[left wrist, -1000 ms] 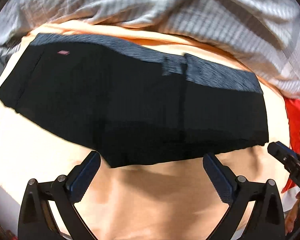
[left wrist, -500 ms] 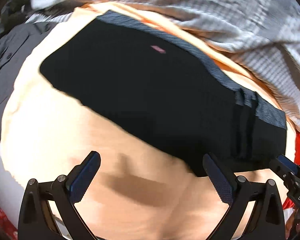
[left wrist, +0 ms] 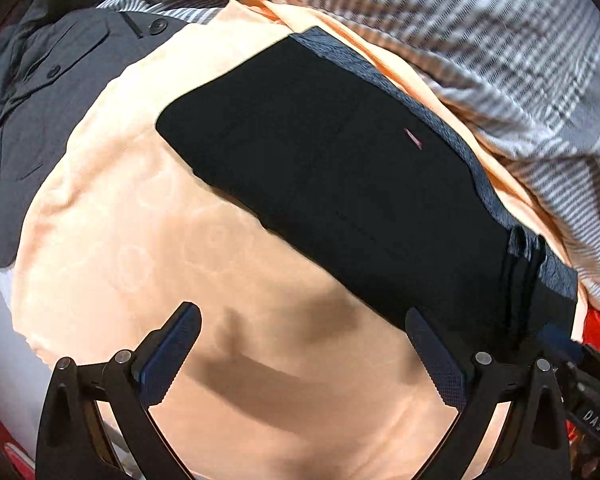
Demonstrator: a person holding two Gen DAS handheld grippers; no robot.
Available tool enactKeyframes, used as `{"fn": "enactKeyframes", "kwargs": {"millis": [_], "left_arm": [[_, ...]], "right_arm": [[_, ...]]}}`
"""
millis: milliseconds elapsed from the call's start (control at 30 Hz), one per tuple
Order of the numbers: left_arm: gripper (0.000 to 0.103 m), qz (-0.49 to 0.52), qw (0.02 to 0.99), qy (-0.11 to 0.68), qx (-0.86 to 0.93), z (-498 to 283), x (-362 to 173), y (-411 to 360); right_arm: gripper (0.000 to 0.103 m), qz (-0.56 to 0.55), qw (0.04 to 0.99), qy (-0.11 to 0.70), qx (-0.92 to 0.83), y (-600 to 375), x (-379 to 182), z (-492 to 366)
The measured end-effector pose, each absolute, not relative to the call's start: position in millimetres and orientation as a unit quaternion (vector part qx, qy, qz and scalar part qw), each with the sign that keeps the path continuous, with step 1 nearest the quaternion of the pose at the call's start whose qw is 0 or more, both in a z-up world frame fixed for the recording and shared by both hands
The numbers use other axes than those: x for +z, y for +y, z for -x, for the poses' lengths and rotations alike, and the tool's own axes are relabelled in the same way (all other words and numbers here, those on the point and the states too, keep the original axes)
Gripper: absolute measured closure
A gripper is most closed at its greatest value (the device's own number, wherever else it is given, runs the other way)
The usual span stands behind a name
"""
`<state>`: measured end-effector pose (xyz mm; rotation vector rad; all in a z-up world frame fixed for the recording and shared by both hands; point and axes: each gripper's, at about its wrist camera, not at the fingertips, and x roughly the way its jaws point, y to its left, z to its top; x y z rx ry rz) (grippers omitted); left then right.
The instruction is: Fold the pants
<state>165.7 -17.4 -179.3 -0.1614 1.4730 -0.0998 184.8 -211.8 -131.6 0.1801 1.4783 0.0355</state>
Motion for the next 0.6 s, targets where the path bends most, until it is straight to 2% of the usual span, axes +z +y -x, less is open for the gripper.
{"fn": "enactKeyframes", "kwargs": {"millis": [200, 500, 600], "left_arm": [[0.000, 0.173, 0.729, 0.661, -0.033, -176, -186, 21], [0.000, 0.175, 0.732, 0.658, -0.026, -191, -197, 34], [0.000, 0.222, 0.735, 0.640, -0.027, -195, -203, 44]], "right_arm": [[0.046, -0.080, 0.732, 0.676, 0.024, -198, -136, -189], [0.046, -0.076, 0.728, 0.680, 0.030, -189, -143, -192], [0.046, -0.073, 0.727, 0.682, 0.031, -187, -145, -193]]}}
